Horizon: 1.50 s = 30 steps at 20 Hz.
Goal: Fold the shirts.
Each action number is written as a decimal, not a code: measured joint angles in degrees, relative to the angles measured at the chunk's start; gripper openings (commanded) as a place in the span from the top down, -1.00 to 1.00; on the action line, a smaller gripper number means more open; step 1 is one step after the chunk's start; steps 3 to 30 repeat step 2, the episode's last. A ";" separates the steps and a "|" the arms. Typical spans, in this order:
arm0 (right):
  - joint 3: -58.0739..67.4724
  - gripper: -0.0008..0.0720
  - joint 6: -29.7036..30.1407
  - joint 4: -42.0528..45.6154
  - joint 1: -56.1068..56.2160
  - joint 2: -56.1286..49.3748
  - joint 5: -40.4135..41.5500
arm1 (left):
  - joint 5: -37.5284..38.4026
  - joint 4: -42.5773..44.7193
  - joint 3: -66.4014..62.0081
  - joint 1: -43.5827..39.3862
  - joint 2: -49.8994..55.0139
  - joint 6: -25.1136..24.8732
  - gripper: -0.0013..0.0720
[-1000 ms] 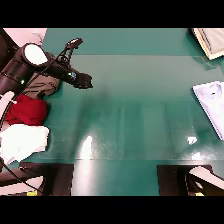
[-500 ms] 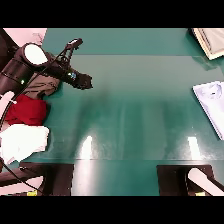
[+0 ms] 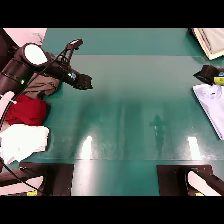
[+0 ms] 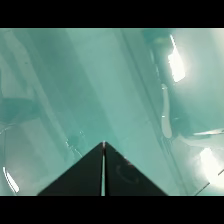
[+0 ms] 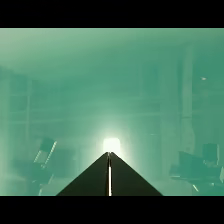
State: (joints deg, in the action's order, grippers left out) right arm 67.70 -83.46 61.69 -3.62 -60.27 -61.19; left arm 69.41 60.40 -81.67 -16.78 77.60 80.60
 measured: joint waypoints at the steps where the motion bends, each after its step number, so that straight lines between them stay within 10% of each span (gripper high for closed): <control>1: 0.00 0.94 0.00 -0.07 0.61 0.00 -0.20 | 0.00 0.00 0.00 0.00 0.00 0.00 0.89; 30: 0.00 0.93 0.00 -0.09 1.11 0.00 -0.44 | 0.00 0.00 0.00 0.00 0.00 0.00 0.89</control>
